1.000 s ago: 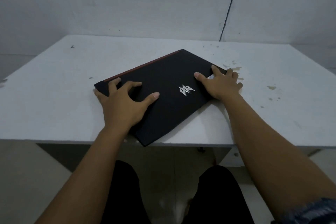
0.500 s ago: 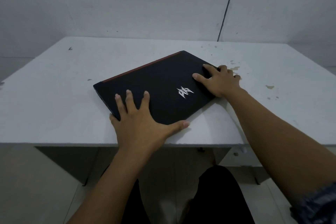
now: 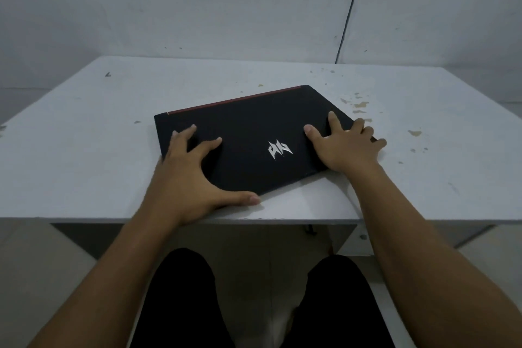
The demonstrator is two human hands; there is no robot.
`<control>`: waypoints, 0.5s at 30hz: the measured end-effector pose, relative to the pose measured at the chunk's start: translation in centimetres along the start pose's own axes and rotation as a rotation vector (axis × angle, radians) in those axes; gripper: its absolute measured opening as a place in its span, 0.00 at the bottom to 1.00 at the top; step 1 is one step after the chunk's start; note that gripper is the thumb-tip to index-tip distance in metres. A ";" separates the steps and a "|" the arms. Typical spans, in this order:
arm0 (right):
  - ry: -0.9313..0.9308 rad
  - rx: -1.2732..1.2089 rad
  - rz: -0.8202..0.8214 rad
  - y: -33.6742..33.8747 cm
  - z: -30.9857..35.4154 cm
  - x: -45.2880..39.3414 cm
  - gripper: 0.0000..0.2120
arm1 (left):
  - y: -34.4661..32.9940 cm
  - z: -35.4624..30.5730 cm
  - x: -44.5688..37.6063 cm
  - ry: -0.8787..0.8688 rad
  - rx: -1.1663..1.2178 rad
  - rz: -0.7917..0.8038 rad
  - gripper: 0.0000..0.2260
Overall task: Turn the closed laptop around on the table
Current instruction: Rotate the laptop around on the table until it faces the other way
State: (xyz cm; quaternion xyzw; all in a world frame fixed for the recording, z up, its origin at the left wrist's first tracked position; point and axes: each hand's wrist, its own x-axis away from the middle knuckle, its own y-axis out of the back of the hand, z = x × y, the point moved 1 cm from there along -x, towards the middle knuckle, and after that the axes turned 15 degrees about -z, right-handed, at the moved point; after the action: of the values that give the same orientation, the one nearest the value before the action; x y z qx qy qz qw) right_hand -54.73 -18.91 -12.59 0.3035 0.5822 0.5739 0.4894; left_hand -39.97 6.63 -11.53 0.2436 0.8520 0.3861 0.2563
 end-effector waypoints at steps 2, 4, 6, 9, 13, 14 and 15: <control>-0.040 0.033 -0.007 0.3 0.3 2.0 0.43 | 1.0 1.2 -0.8 -0.033 0.035 0.043 0.60; -0.072 0.048 -0.019 0.7 0.5 4.1 0.43 | 1.9 2.2 -1.6 -0.079 0.056 0.096 0.58; -0.078 0.055 -0.027 0.8 0.6 5.9 0.44 | 2.4 3.0 -2.1 -0.119 0.074 0.119 0.55; -0.026 0.038 -0.063 1.2 -0.4 6.5 0.46 | 2.8 3.3 -2.0 -0.111 0.093 0.080 0.57; 0.063 -0.339 -0.012 2.6 -3.7 3.1 0.37 | 2.4 3.8 0.2 0.054 0.073 -0.017 0.67; 0.086 -0.427 0.035 2.7 -4.2 2.5 0.35 | 2.2 3.9 0.9 0.072 0.088 -0.042 0.66; 0.125 -0.453 0.064 2.6 -4.5 2.2 0.35 | 1.9 4.1 1.5 0.055 0.114 -0.069 0.64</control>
State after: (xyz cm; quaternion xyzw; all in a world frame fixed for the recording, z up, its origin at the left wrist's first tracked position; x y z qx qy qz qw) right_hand -60.18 -18.17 -11.18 0.1682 0.4578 0.7228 0.4895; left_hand -38.08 10.85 -12.78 0.2174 0.8873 0.3343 0.2317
